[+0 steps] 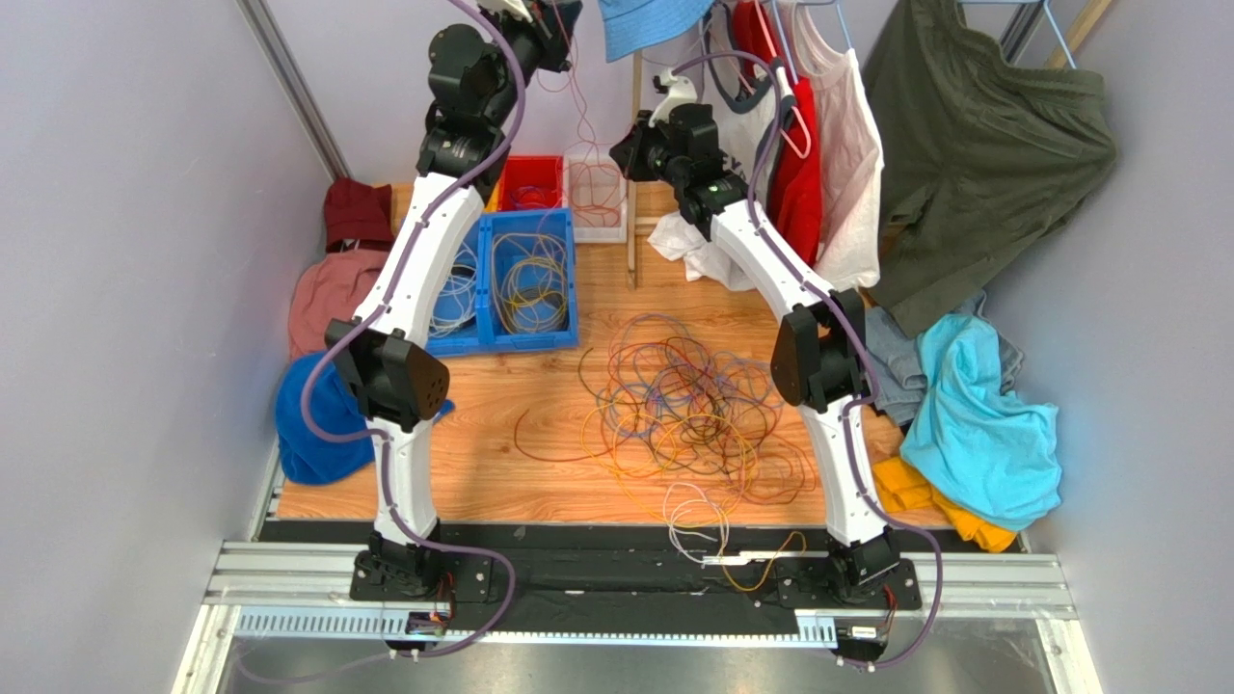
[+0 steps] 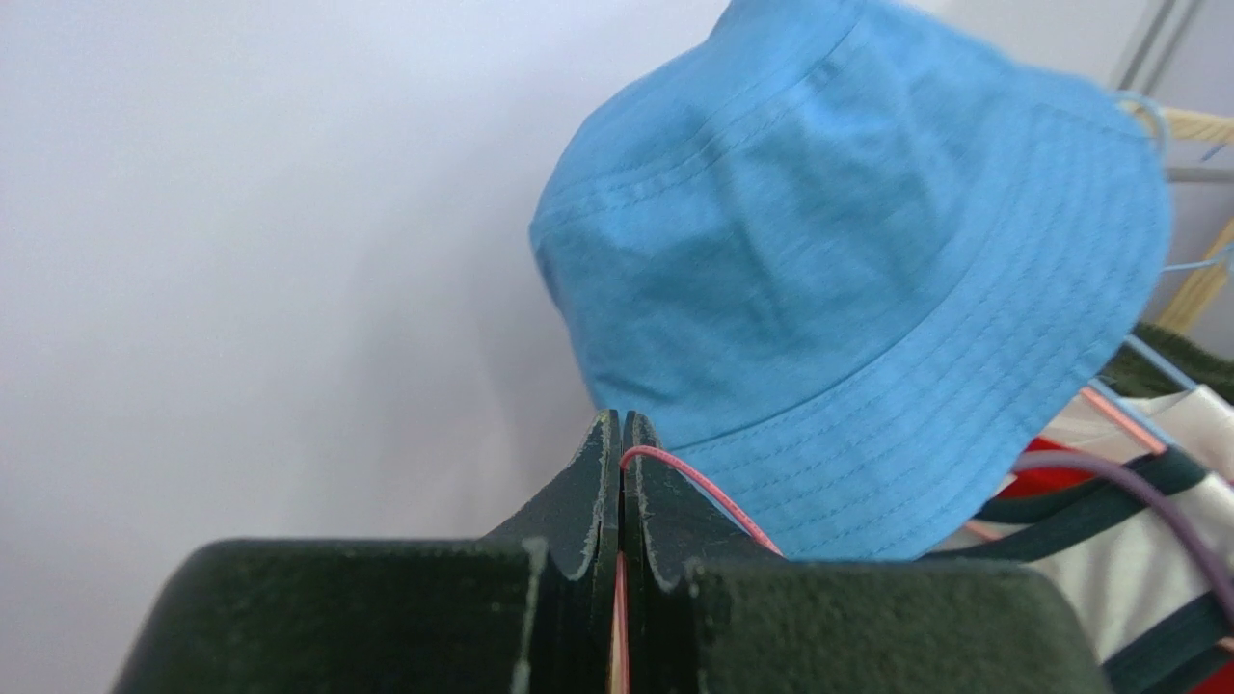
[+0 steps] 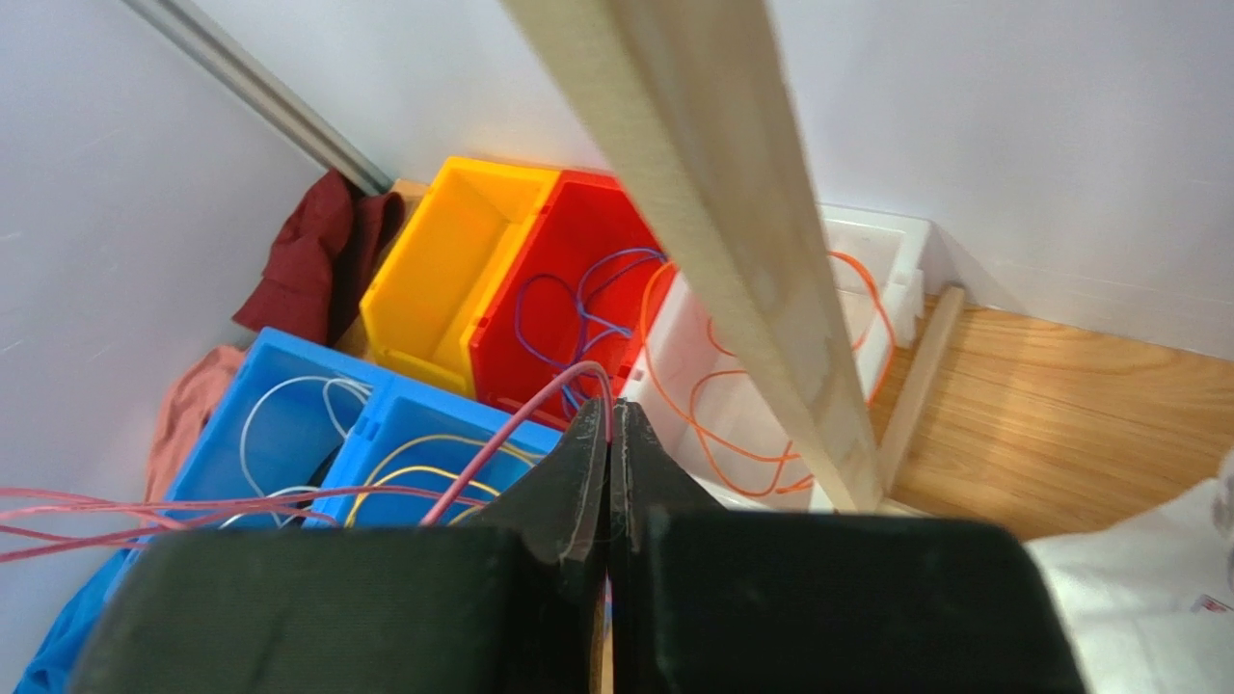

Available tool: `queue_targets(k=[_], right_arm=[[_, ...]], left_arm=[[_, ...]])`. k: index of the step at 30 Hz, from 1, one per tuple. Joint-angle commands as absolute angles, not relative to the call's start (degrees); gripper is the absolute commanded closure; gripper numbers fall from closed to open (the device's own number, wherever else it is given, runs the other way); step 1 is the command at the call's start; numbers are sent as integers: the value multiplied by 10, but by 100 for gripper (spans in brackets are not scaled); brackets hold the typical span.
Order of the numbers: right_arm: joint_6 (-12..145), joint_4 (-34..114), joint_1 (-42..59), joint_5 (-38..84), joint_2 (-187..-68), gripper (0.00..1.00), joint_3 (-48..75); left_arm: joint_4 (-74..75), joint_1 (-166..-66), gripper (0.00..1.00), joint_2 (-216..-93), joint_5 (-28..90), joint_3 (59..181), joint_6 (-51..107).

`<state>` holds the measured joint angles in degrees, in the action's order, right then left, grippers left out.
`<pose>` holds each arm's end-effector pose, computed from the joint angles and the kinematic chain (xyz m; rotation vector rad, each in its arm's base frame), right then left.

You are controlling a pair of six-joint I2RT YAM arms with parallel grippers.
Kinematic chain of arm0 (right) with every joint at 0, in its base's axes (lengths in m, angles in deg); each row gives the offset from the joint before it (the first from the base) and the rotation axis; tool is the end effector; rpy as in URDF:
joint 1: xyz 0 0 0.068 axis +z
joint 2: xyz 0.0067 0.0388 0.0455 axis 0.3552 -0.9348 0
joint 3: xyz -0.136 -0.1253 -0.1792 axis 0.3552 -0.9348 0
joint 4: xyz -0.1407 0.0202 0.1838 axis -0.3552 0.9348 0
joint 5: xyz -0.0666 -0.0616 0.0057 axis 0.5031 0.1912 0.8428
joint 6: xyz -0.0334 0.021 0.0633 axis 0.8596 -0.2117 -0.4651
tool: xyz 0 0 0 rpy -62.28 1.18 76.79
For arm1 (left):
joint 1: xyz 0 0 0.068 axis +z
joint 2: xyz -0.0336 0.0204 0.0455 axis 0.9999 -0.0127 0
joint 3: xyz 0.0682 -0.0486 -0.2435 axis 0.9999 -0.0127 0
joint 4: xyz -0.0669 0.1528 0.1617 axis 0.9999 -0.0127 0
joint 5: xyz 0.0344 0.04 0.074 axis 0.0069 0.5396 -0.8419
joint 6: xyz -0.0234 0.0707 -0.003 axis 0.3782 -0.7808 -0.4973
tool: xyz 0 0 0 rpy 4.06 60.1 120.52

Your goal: Untangle the cables

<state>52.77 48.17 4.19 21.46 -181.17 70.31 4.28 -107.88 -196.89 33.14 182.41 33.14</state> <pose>0.4894 0.2387 0.3125 -0.1812 1.8174 0.7066 0.4221 -0.1539 0.5029 0.1803 1.1967 -0.6491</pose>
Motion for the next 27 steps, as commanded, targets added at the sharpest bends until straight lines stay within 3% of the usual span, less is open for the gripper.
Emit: queue_targets(k=[1,13,27], right_arm=[[523,428,42,168,-1812,100,732],[522,374,60,158,-1734,100,632],[510,347,62,164,-1609,100,524]], left_arm=[[125,-1079,100,-1951,354,1859,362],[199,-1074,100,-1956,388,1876,392],[156,-1092,100,-1889,425,1880,431]])
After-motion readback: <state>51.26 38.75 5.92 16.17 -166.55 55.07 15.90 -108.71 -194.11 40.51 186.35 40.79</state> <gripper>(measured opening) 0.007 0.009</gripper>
